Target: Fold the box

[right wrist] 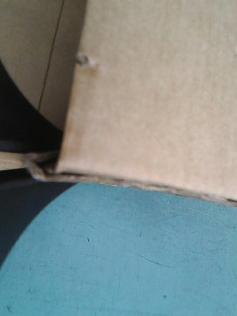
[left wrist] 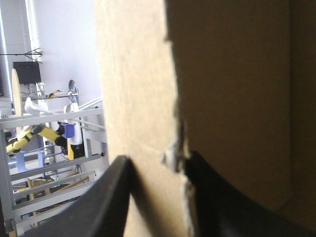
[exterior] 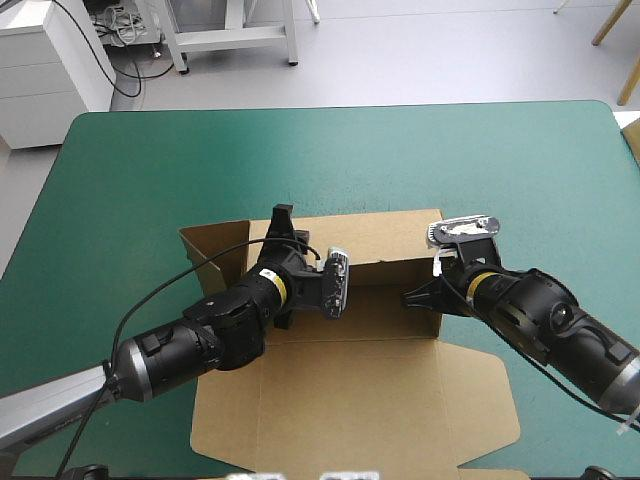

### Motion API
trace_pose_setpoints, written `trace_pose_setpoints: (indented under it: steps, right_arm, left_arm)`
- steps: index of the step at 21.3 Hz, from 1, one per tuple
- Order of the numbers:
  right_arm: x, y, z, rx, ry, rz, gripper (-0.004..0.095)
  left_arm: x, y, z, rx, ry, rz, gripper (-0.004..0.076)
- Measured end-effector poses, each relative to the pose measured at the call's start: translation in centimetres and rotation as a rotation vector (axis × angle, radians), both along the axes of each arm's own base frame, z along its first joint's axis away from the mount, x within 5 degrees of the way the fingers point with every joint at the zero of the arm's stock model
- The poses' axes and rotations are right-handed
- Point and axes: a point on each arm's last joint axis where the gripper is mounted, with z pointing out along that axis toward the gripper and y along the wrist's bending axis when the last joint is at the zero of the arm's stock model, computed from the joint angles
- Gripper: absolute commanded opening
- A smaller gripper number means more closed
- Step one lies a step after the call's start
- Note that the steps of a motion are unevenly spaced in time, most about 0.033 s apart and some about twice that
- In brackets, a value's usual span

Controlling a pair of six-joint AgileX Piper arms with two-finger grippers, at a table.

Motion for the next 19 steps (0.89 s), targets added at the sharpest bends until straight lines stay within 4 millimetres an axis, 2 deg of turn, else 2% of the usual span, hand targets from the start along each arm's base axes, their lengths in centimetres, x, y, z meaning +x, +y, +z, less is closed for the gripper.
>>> trace_pose_setpoints:
  steps: [4,12,16,19]
  right_arm:
    - [0.5,0.4,-0.3,-0.006,-0.017,0.013,-0.0020]
    - [1.9,1.6,-0.7,0.028,-0.073,0.030,-0.0020]
    - [2.1,1.7,-0.7,0.025,-0.077,0.030,-0.0020]
    - [2.3,1.8,-0.4,0.021,-0.077,0.026,-0.0020]
  left_arm:
    - [-1.6,-0.7,0.1,-0.021,0.025,-0.041,0.0390]
    - [-7.7,0.9,5.0,-0.161,-0.050,-0.184,0.0389]
    - [-9.4,1.5,5.7,-0.207,-0.021,-0.163,0.0377]
    - [-9.7,2.0,6.1,-0.213,-0.040,-0.152,0.0352]
